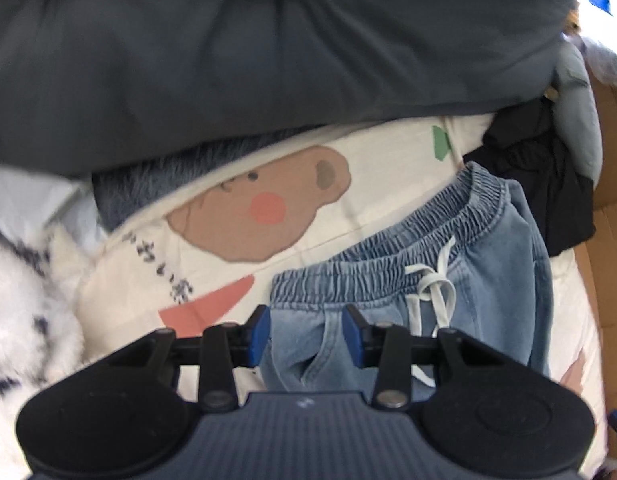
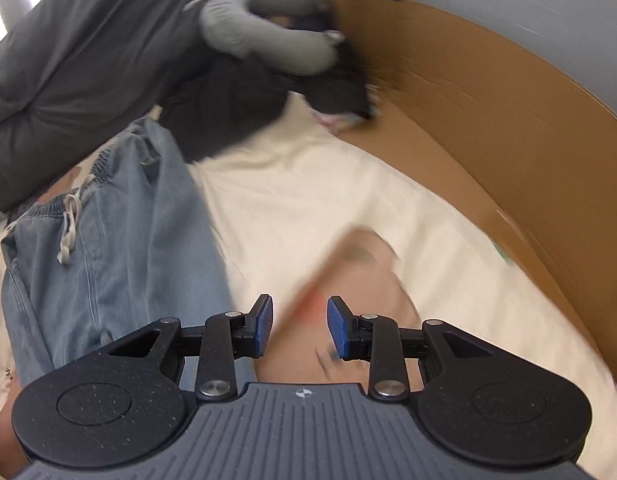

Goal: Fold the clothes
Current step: 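Move both tools to the jeans waistband edge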

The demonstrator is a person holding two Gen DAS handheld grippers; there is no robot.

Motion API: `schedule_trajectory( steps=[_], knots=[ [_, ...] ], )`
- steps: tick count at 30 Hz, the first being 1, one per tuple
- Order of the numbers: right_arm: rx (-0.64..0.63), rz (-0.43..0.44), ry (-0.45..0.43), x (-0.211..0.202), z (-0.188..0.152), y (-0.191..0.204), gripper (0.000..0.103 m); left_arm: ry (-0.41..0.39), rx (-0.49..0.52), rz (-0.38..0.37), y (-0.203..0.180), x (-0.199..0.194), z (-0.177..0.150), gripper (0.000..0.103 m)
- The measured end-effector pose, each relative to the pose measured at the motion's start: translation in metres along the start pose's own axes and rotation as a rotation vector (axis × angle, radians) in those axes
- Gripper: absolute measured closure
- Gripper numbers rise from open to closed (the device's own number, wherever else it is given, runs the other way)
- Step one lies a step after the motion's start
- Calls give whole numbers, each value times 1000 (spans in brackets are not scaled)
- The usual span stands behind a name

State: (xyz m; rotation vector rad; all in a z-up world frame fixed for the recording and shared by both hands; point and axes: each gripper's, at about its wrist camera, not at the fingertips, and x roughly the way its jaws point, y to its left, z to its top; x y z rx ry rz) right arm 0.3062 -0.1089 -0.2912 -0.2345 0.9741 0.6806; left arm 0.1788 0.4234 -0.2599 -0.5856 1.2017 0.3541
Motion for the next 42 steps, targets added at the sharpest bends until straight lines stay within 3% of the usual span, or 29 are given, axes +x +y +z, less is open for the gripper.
schedule_trajectory(
  steps=[4,11,15,18,22,24,31,38,42],
  knots=[
    [-99,34,10,37,55,25,66,42,-78,-22,17,7,0,80],
    [-184,114,-46,83,133,80,66,9,-101,-87,47,11,7,80],
    [-246,145,-95,105,161,113,66,-13,-74,-86,57,21,7,80],
    [-270,161,-105,125,178,136,66,-15,-122,-120,72,33,2,80],
    [-329,187,-59,152,189,157,66,-16,-164,-183,82,45,-5,78],
    [-374,182,-41,163,193,165,66,-22,-166,-205,84,48,-6,72],
    [-422,189,-46,177,196,192,66,-12,-210,-254,93,64,-3,67],
    [-339,169,-47,180,180,192,66,54,-223,-263,91,87,-10,65],
    [-256,175,-58,179,173,183,66,83,-238,-268,91,97,-14,59]
  ],
)
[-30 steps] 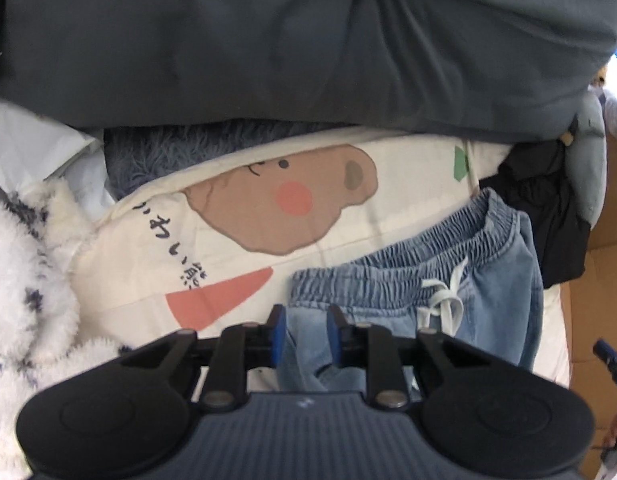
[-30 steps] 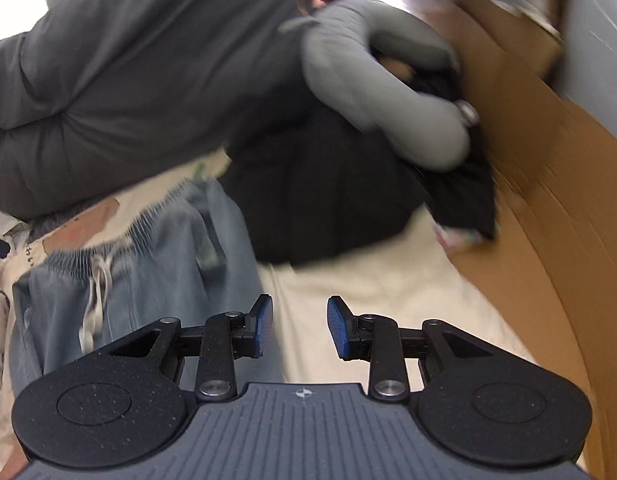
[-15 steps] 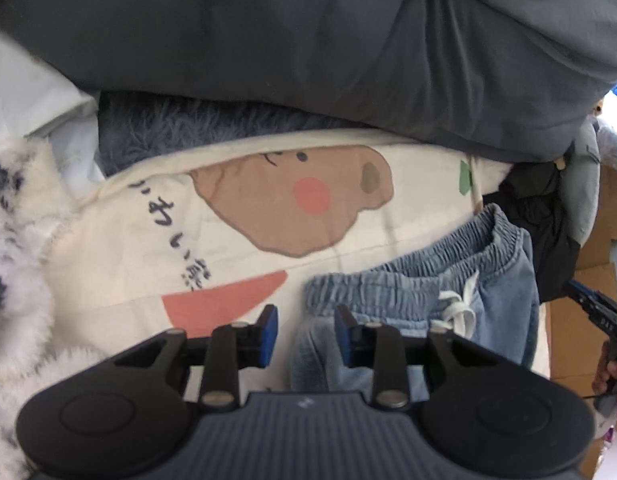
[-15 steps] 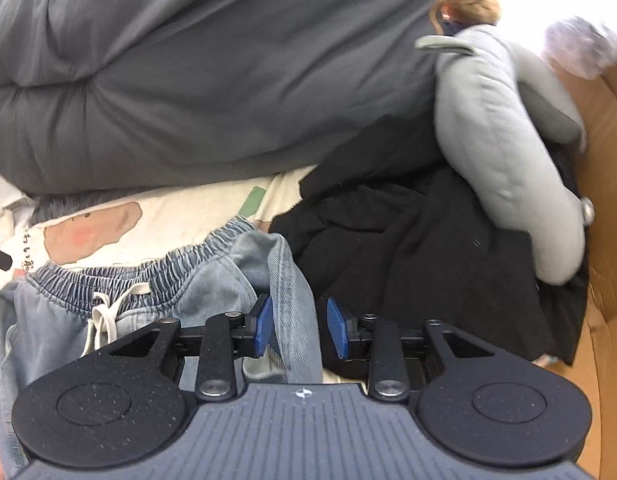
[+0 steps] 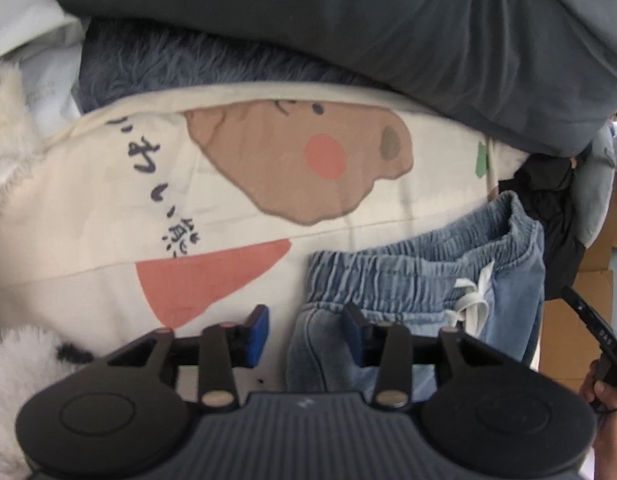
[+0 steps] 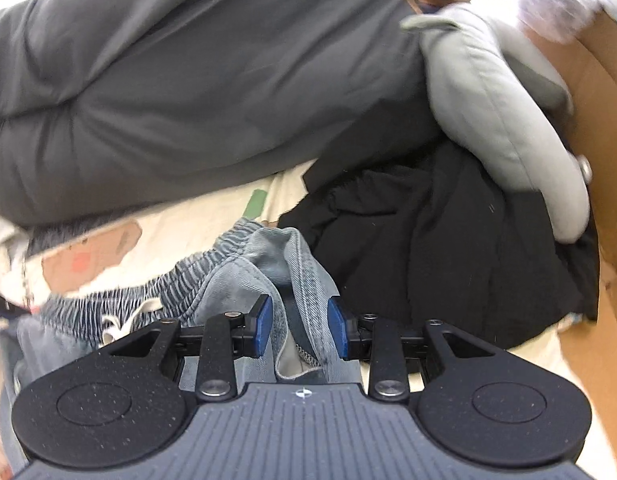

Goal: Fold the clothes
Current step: 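Move both tools to the jeans waistband edge, then grasp the waistband with the left tool while the right tool grasps beside it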

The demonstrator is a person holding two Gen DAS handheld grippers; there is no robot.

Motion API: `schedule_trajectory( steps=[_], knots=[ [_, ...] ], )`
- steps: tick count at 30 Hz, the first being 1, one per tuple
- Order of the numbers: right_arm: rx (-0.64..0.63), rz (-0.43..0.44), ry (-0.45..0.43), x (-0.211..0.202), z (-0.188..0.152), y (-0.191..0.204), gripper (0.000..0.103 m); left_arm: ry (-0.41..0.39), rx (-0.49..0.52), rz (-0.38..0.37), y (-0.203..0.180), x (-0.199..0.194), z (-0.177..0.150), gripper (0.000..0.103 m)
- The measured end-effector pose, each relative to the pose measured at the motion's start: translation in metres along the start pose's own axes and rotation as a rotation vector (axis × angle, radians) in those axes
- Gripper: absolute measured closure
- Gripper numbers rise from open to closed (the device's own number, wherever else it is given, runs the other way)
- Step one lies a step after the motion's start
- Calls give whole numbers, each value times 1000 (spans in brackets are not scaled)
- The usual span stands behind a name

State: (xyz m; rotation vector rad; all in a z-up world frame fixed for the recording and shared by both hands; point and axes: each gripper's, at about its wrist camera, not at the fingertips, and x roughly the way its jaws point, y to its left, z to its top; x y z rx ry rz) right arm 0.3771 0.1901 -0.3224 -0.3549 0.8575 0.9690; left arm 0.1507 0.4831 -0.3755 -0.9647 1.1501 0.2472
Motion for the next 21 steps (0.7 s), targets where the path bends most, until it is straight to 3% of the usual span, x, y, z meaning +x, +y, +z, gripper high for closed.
schedule_trajectory(
  steps=[5,12,16,21],
  knots=[
    [-36,-8,-15,1,0,0,66,45,-20,-28,-1,19,-4,59],
    [-19,-3,-36,3,3,-2,66,31,38,-21,-10,33,-12,55],
    [-46,-12,-46,7,8,3,66,10,65,-36,-10,29,-15,71],
    [-115,-14,-41,14,17,13,66,-62,133,6,-17,13,-24,79]
  ],
)
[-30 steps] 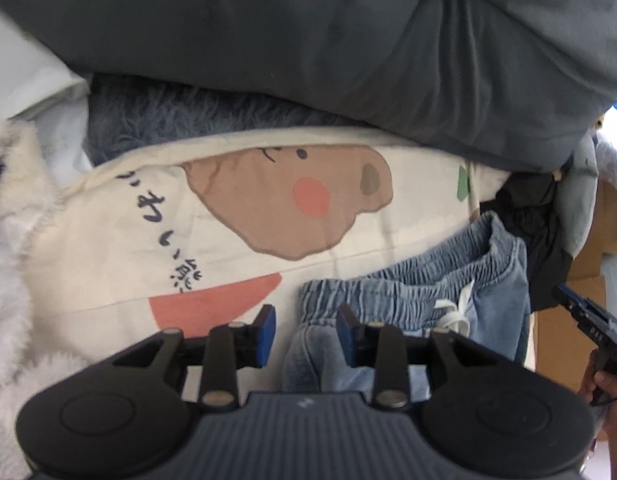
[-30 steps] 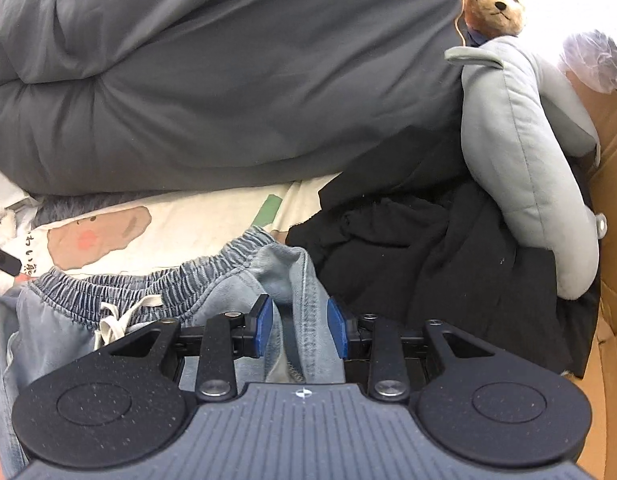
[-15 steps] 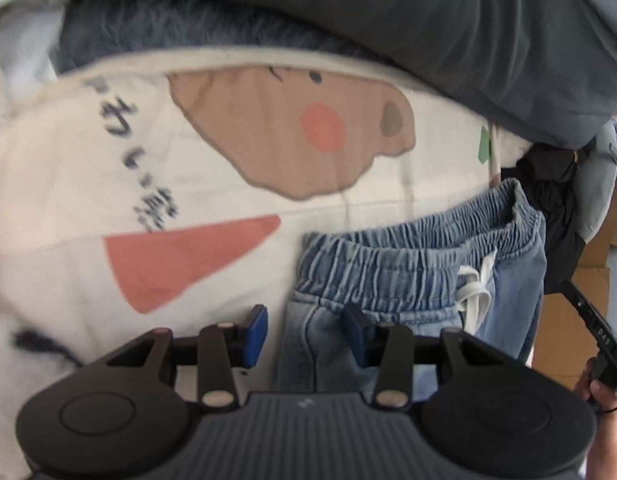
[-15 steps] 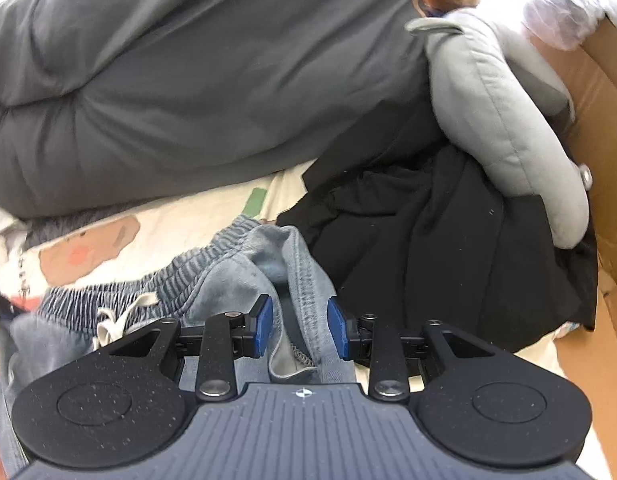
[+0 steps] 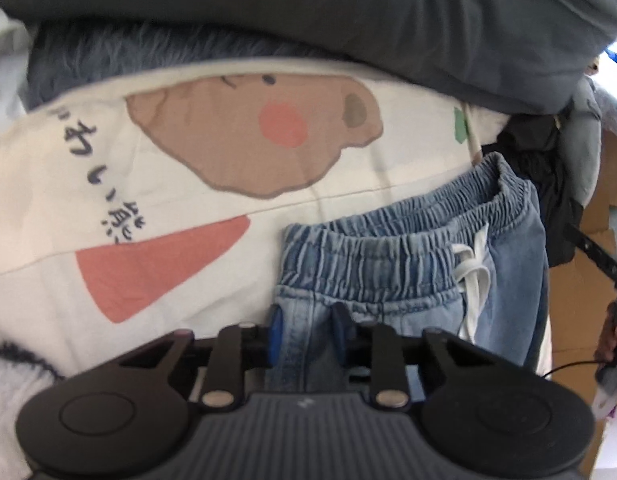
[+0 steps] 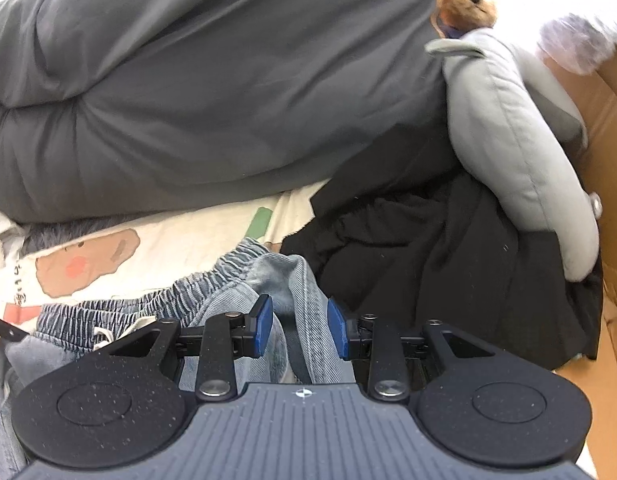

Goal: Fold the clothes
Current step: 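Grasp the waistband with the left tool while the right tool grasps beside it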

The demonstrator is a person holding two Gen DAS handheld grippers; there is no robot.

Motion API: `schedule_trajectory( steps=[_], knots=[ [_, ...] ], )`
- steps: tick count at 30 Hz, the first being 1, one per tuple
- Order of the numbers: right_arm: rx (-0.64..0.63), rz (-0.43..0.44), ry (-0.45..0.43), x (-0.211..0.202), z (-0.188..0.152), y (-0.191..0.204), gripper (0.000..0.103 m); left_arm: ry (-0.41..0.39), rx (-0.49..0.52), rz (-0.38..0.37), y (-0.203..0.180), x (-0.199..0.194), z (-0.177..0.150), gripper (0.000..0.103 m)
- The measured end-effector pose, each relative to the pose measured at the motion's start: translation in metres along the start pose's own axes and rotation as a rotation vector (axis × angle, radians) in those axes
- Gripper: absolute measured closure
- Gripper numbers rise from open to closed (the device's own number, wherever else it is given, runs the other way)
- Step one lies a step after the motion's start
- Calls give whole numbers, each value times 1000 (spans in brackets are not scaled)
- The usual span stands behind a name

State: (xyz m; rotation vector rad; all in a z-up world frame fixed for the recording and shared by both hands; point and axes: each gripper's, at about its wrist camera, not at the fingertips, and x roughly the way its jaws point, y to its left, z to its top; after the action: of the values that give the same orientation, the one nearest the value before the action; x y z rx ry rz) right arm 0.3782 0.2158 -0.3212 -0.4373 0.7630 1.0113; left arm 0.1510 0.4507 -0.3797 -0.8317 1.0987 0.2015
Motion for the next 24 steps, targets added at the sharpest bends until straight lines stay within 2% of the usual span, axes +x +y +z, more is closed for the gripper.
schedule_trajectory(
  steps=[4,14,16,19,24],
  knots=[
    [-98,11,34,11,13,8,66,-46,3,10,1,-14,0,86],
    [-277,31,132,44,47,15,66,-60,32,-3,-1,-18,-2,87],
    [-275,41,144,51,56,12,66,-53,41,1,-2,-16,-2,86],
    [-205,68,167,65,69,1,66,-43,38,2,0,-11,-2,84],
    [-197,110,252,87,69,3,66,-33,29,-3,3,-9,-2,84]
  ],
)
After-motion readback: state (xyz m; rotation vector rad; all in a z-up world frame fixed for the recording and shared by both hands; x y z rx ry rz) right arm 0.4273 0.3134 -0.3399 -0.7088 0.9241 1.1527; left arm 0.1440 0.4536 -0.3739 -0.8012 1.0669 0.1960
